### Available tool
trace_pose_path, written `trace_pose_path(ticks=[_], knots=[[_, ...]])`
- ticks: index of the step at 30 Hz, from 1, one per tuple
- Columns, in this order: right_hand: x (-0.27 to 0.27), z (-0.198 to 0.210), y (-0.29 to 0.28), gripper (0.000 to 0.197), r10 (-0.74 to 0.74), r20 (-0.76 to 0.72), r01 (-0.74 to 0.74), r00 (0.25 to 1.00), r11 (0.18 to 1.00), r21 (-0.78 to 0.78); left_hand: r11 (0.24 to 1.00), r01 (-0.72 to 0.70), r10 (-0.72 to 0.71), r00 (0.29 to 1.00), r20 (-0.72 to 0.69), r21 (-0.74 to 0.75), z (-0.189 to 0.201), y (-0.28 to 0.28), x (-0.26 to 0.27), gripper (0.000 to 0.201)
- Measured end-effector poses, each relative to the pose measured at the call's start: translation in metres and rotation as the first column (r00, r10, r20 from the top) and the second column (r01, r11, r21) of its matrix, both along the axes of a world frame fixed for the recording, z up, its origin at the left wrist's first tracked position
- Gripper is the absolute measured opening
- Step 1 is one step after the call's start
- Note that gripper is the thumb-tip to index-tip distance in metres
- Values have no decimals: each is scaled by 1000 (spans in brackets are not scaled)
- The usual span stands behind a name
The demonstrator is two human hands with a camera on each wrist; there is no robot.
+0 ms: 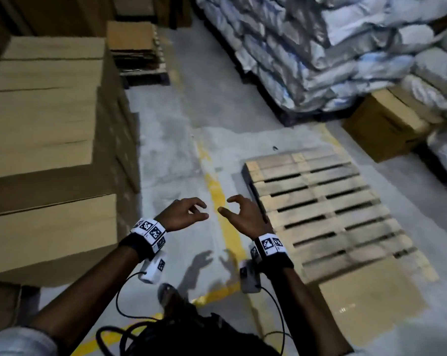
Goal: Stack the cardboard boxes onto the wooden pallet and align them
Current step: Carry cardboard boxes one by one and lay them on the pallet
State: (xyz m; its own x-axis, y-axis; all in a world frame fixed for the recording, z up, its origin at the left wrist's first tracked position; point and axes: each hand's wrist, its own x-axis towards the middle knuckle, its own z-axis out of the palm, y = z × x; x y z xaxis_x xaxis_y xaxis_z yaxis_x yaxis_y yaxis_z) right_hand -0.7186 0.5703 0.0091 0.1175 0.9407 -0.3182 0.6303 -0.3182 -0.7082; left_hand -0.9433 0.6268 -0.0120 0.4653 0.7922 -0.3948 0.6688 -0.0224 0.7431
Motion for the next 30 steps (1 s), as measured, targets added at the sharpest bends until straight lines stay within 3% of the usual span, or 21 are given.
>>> trace_pose_path(ticks=[5,9,14,18,22,25,30], knots=[[-111,5,107,43,208,6,-208,978,977,42,940,-340,338,936,101,9,3,58,-106,49],[-189,1,164,40,359,-26,-358,933,933,31,820,-570,572,809,133,-57,-7,77,-174,31],[-266,-12,230,39,547,-16,-547,837,837,0,654,-750,755,639,145,-98,-24,95,-236,54],[-323,-15,301,48,676,24,-676,737,737,-6,504,-863,864,504,9,-27,-33,125,-275,33],[-381,-27,389,48,754,20,-754,657,657,3,390,-917,912,373,-169,81,-51,168,-298,55],[-419,-49,455,47,818,-27,-818,575,574,-20,311,-950,934,298,-195,38,-65,209,-303,70],[-457,-84,553,50,905,78,-895,418,425,-136,51,-988,980,78,-182,-148,-82,271,-300,83]])
